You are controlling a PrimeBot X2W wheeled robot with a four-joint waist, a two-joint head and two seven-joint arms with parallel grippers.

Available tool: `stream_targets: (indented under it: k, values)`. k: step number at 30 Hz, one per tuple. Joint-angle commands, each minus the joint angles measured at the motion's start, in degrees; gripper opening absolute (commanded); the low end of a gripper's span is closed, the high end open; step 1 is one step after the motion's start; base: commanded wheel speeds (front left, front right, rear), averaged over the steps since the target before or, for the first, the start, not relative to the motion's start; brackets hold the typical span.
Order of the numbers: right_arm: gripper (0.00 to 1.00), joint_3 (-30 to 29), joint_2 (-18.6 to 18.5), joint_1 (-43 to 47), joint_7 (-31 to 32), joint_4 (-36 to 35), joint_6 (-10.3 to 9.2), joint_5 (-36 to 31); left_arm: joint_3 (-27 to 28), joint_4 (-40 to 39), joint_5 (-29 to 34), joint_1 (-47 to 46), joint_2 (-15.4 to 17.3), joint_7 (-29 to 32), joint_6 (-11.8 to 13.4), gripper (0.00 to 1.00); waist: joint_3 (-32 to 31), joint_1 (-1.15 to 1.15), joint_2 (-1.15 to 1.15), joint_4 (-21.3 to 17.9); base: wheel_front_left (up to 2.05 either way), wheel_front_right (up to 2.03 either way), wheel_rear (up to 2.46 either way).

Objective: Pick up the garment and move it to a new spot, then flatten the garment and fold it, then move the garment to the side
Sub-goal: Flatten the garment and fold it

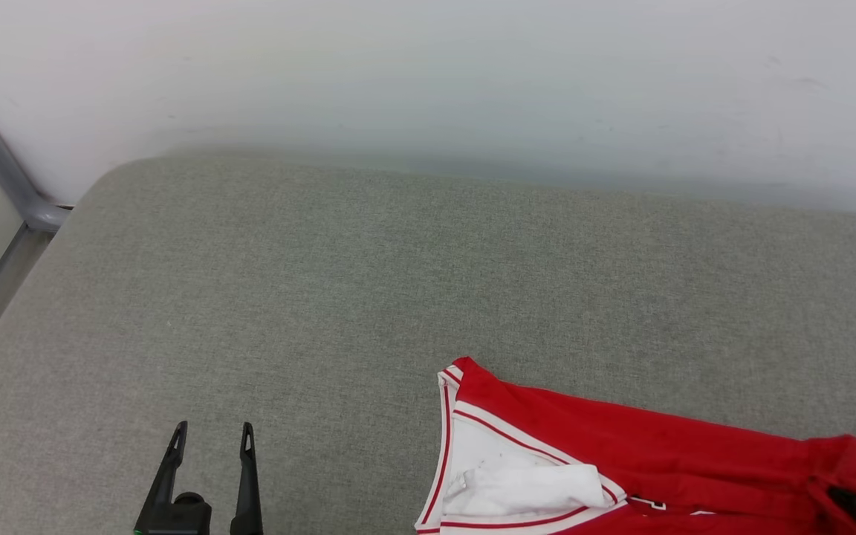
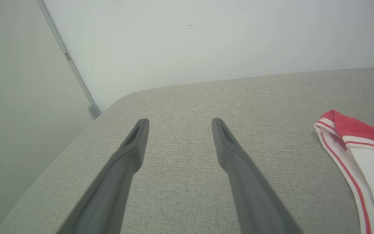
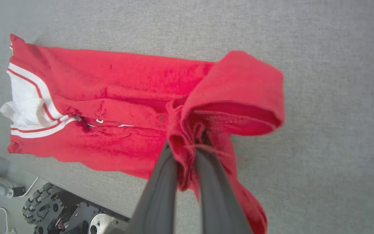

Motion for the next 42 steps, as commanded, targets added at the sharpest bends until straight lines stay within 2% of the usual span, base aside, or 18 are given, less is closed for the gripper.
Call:
stream_targets:
  k: [1, 7, 9, 18, 28, 42]
  values:
    - [0.0, 0.34, 1.08, 0.93, 1.0, -3.71, -0.05, 0.17, 0.0, 0.03, 0.29, 0.1, -0.16, -0.26, -0.14, 1.0, 0.23, 0.0, 0.0, -0.01, 0.0, 0.0, 0.0]
    - [0.0, 2.23, 3.65, 0.34, 3.58, -11.58, -0.05, -0.29, -0.45, 0.25, 0.44, -1.01, -0.47, -0.26, -0.65, 1.0, 0.94, 0.0, 0.0, 0.54, 0.0, 0.0, 0.0]
    - [0.0, 5.21, 5.09, -1.61, 5.37, -16.28, -0.05, -1.21, -0.58, 0.41, 0.51, -1.73, -0.64, -0.26, -0.73, 1.0, 1.62, 0.0, 0.0, 1.09, 0.0, 0.0, 0.0]
    - [0.0, 16.16, 6.49, -9.17, 7.74, -19.58, -0.05, -3.39, -1.28, 1.06, 0.77, -3.64, -1.24, -0.26, -1.2, 1.0, 3.52, 0.0, 0.0, 2.64, 0.0, 0.0, 0.0]
    - [0.0, 30.83, 7.71, -21.03, 4.6, -14.39, -0.05, -5.93, -2.15, 1.61, 0.82, -5.67, -1.87, -0.26, -1.48, 1.0, 5.15, 0.0, 0.0, 4.72, 0.0, 0.0, 0.0]
    - [0.0, 45.84, 14.0, -36.73, -2.0, 4.37, -0.05, -10.02, -3.5, 1.79, 0.83, -8.29, -3.01, -0.26, -1.49, 1.0, 9.14, 0.0, 0.0, 7.48, 0.0, 0.0, 0.0]
